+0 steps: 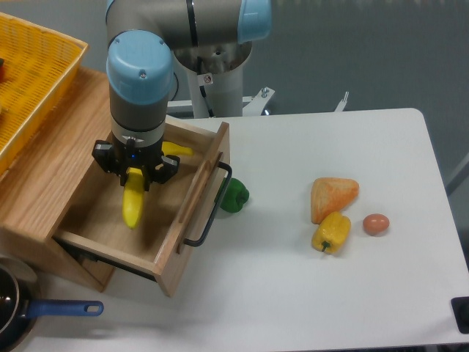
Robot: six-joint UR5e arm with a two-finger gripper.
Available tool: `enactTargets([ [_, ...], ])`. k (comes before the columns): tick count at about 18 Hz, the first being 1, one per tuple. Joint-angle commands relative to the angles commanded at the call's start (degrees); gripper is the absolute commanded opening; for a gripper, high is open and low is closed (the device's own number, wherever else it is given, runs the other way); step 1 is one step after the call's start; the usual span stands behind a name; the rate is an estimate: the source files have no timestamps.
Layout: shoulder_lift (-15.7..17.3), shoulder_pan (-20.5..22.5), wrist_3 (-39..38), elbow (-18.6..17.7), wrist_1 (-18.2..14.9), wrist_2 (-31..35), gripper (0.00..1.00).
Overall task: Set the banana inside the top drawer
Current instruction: 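Lower the banana further toward the drawer bottom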
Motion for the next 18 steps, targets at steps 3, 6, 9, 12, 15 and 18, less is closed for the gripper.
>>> enactTargets([
  [3, 0.00, -0.26, 0.00, -0.09, 0.00, 0.09, 0.43],
  [6, -0.09, -0.44, 0.00, -0.09, 0.00, 0.09, 0.43],
  [9, 0.00, -0.53, 0.09, -0.09, 0.00, 0.09, 0.44],
  [12, -0.09, -0.53, 0.17, -0.09, 0.00, 0.09, 0.44],
  [15, -0.09, -0.53, 0.35, -0.53, 0.00, 0.18, 0.45],
  [18, -0.18, -0.53, 0.44, -0.88, 0.00, 0.18, 0.45],
])
